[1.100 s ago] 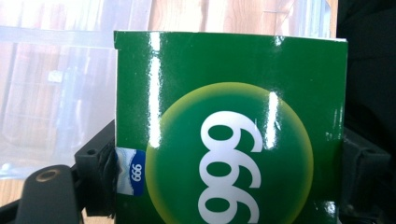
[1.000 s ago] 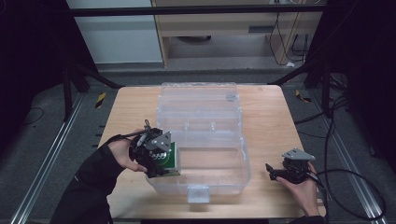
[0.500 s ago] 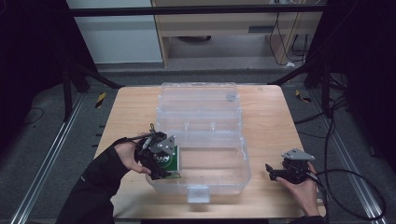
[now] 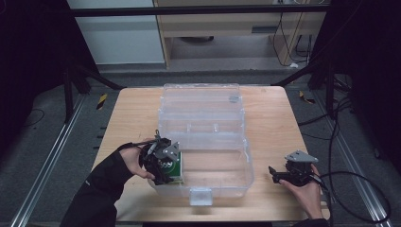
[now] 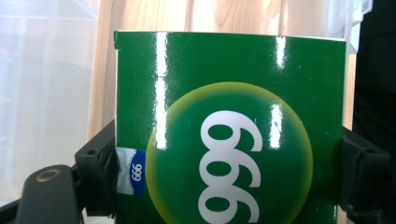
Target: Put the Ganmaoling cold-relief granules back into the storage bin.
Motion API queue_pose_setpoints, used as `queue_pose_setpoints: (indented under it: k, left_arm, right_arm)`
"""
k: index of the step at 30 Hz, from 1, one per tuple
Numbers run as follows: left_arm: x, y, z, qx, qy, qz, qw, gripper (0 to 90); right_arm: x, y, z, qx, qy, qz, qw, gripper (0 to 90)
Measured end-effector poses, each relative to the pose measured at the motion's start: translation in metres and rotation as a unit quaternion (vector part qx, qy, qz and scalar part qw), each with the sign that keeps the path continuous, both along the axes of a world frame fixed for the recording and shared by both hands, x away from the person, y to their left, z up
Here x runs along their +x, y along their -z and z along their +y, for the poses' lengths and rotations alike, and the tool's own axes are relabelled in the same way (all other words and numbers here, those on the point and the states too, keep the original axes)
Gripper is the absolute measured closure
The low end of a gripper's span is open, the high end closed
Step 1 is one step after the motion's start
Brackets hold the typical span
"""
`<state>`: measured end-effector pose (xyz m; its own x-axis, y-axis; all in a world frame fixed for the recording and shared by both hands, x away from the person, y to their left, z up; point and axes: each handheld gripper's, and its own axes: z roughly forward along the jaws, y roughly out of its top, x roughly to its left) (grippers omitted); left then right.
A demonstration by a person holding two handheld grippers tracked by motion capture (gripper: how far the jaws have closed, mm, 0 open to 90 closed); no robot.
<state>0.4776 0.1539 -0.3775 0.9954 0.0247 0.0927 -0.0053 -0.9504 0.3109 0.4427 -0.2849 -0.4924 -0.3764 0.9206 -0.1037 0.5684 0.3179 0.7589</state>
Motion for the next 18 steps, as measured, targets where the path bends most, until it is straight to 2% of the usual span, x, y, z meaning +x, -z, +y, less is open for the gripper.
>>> queue_pose_setpoints:
  k: [8, 18]
  left_arm:
    - [0.001, 0.011, 0.001, 0.002, -0.005, 0.004, 1.0, 14.5]
    - [0.002, 0.02, 0.001, 0.016, -0.007, 0.007, 0.9998, 13.9]
  right_arm:
    - [0.0, 0.001, 0.0, -0.001, 0.0, 0.002, 1.0, 4.6]
    - [0.0, 0.001, 0.0, 0.0, 0.0, 0.001, 1.0, 4.4]
